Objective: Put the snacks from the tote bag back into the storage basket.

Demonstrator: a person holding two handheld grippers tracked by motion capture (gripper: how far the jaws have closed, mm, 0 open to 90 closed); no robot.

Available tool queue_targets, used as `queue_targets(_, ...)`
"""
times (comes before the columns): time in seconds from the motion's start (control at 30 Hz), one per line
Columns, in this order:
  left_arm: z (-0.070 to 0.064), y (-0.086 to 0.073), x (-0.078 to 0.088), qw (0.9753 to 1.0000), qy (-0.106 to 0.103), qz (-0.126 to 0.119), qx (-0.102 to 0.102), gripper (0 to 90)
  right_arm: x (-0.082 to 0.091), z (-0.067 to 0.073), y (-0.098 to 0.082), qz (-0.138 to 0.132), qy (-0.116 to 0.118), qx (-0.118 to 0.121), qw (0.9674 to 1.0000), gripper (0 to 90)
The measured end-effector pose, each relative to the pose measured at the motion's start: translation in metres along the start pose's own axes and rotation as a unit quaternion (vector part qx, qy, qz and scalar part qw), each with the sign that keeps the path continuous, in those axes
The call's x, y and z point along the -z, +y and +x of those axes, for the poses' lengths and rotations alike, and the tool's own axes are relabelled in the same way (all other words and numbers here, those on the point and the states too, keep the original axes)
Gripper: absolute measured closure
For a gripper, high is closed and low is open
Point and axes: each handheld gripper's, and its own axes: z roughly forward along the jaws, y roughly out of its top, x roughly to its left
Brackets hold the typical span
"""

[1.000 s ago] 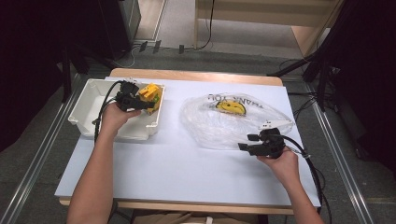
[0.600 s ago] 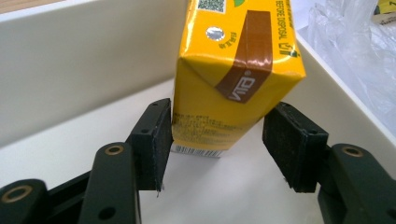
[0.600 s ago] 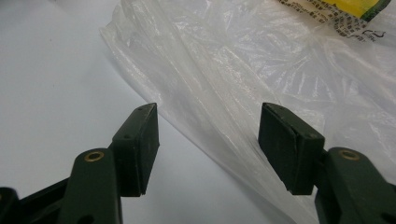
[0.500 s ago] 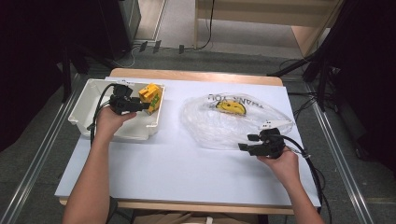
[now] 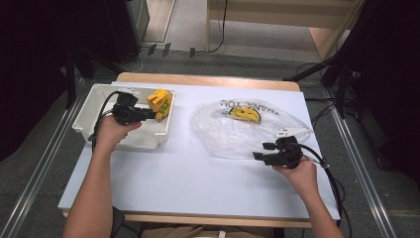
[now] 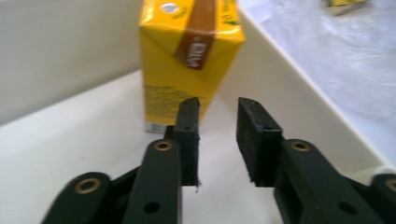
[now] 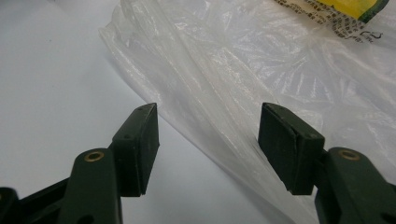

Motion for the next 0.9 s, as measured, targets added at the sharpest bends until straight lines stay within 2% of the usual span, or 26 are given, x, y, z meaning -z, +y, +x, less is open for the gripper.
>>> queue_targets(0.03,0.0,0.001,0.0,1.0,-0.006,0.0,0.006,76.6,0.0,0.0,0.0,0.0,-0.001,0.001,1.0,39.1)
queue_targets(0.2,-0.006,0.004,0.001,0.9999,-0.002,-0.006,-0.009,86.9,0.0,0.0,0.0,-0.001,-0.003,0.001,1.0,39.2)
queue_targets(0.33,-0.009,0.006,-0.002,1.0,0.0,-0.004,-0.006,89.8,0.0,0.0,0.0,0.0,-0.002,0.001,1.0,39.3)
queue_targets(0.43,-0.011,0.006,-0.005,1.0,-0.002,-0.001,-0.009,90.0,0.002,0.001,0.0,-0.005,-0.003,0.005,1.0,39.7)
queue_targets(0.53,-0.013,0.007,-0.011,0.9999,0.004,0.004,-0.014,90.0,0.003,0.001,0.001,-0.006,-0.004,0.002,1.0,40.0)
queue_targets(0.7,-0.013,0.006,-0.021,1.0,-0.002,0.002,0.0,90.0,0.003,0.002,0.001,-0.01,-0.003,0.007,0.9999,40.5)
queue_targets(0.77,-0.014,0.005,-0.025,0.9999,0.006,0.009,-0.005,90.0,0.003,0.002,0.001,-0.009,-0.004,0.007,0.9999,40.5)
queue_targets(0.87,-0.013,0.004,-0.028,0.9999,0.008,0.009,0.0,90.0,0.002,0.002,0.001,-0.008,-0.004,0.008,0.9999,40.5)
queue_targets(0.9,-0.013,0.003,-0.029,0.9999,0.014,0.008,-0.001,90.0,0.002,0.002,0.0,-0.007,-0.004,0.009,0.9999,40.5)
